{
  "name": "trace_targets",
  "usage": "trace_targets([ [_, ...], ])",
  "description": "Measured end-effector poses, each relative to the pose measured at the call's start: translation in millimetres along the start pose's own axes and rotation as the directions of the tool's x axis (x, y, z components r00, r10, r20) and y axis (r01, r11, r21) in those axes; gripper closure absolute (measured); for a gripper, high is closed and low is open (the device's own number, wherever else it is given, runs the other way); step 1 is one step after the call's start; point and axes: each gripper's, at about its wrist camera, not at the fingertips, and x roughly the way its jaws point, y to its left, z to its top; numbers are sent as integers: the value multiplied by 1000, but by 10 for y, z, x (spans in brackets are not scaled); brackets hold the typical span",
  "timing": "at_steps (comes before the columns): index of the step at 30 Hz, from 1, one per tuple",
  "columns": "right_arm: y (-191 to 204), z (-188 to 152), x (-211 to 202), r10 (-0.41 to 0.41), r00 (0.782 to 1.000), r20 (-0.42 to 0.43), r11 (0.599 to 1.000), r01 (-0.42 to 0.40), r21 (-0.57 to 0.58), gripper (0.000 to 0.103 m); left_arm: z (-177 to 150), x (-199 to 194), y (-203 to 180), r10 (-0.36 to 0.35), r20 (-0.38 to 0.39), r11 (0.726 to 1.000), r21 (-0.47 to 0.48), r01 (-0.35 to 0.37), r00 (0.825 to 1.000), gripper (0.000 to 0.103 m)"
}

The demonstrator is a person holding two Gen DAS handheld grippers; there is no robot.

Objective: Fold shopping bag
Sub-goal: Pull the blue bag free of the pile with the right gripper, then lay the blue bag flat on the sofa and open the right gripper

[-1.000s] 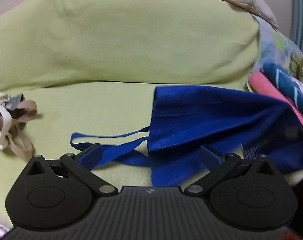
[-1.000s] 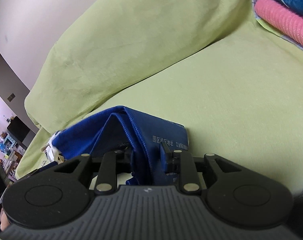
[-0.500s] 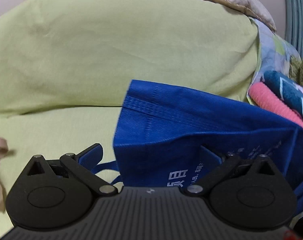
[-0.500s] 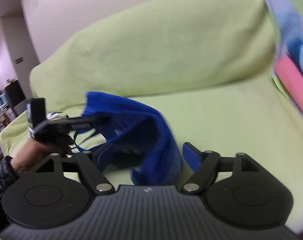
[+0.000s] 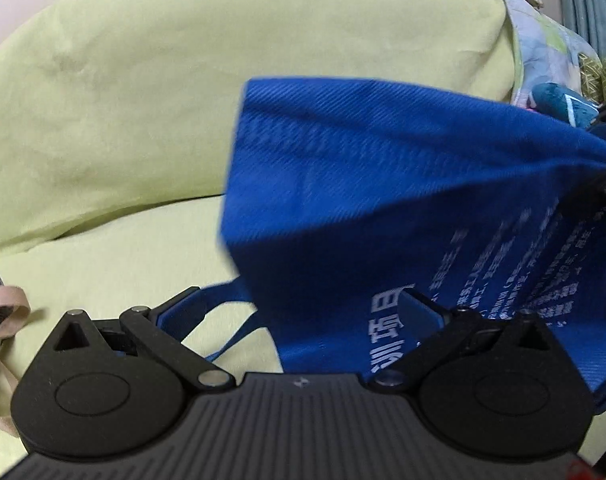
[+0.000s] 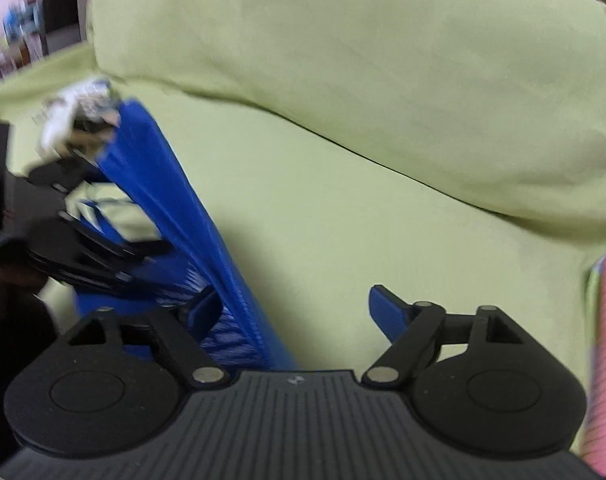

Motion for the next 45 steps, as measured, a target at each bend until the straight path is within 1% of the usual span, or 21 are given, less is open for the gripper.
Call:
trace_targets([
  [2, -117, -25, 18, -10, 1000, -18, 999, 11, 40, 73, -26, 8, 18, 1, -2, 1000, -3, -1, 1000, 1],
  [5, -360, -163, 50, 6, 1000, -26, 984, -2, 176, 97, -34, -81, -9, -19, 19, 1000, -3, 19, 1000, 1],
  [8, -672, -437, 18, 58, 998, 10, 912, -57, 406, 100, -24, -266, -62, -51, 59, 999, 1, 51, 997, 1],
  [10, -852, -659, -71, 65, 997, 50, 830, -82, 551, 101, -11, -416, -112, -69, 85, 998, 7, 69, 994, 1],
  [12, -1011, -934, -173, 56, 994, 90, 722, -103, 684, 100, 18, -569, -159, -109, 105, 994, -15, 111, 989, 1],
  [15, -1035, -1257, -305, 46, 991, 125, 633, -125, 764, 100, 110, -758, -248, -203, 128, 975, -67, 213, 971, 1],
  [18, -930, -1471, -411, 32, 990, 137, 617, -128, 777, 100, 233, -928, -369, -291, 149, 943, -126, 310, 945, 1],
  [20, -802, -1522, -366, 41, 988, 148, 601, -143, 787, 100, 326, -984, -465, -370, 147, 910, -141, 390, 917, 1],
  [24, -658, -1563, -342, 28, 984, 176, 605, -157, 780, 100, 464, -1076, -735, -509, 117, 848, -102, 520, 853, 1],
  [26, -638, -1552, -313, 36, 980, 198, 620, -177, 764, 100, 496, -1058, -914, -541, 78, 836, -62, 545, 838, 1],
  [28, -629, -1563, -303, 52, 974, 222, 623, -205, 754, 100, 511, -1006, -1077, -537, 26, 843, -7, 538, 843, 1],
  [31, -649, -1591, -282, 63, 968, 242, 613, -229, 756, 100, 473, -893, -1241, -482, -52, 870, 94, 485, 875, 1],
  [34, -623, -1622, -277, 61, 969, 239, 628, -223, 746, 100, 354, -812, -1330, -386, -110, 890, 215, 401, 916, 1],
  [35, -617, -1638, -281, 59, 970, 235, 636, -218, 740, 100, 319, -788, -1327, -374, -122, 891, 230, 393, 919, 6],
  [36, -608, -1649, -283, 57, 971, 230, 646, -212, 733, 100, 293, -755, -1326, -371, -136, 889, 235, 394, 918, 19],
  [37, -595, -1655, -281, 54, 973, 225, 658, -204, 724, 100, 281, -707, -1327, -384, -154, 883, 227, 411, 910, 27],
  [38, -585, -1668, -278, 52, 974, 219, 667, -198, 718, 100, 269, -659, -1328, -396, -172, 878, 218, 427, 902, 42],
  [40, -570, -1707, -268, 50, 976, 211, 674, -188, 714, 100, 238, -573, -1300, -417, -200, 869, 199, 454, 887, 62],
  [41, -571, -1730, -264, 49, 976, 210, 670, -188, 718, 100, 219, -533, -1273, -415, -207, 872, 190, 452, 886, 78],
  [42, -578, -1752, -260, 46, 977, 208, 664, -185, 724, 100, 199, -500, -1221, -389, -205, 887, 181, 426, 898, 83],
  [45, -626, -1816, -269, 29, 980, 197, 655, -168, 736, 100, 129, -436, -994, -305, -198, 933, 136, 334, 932, 87],
])
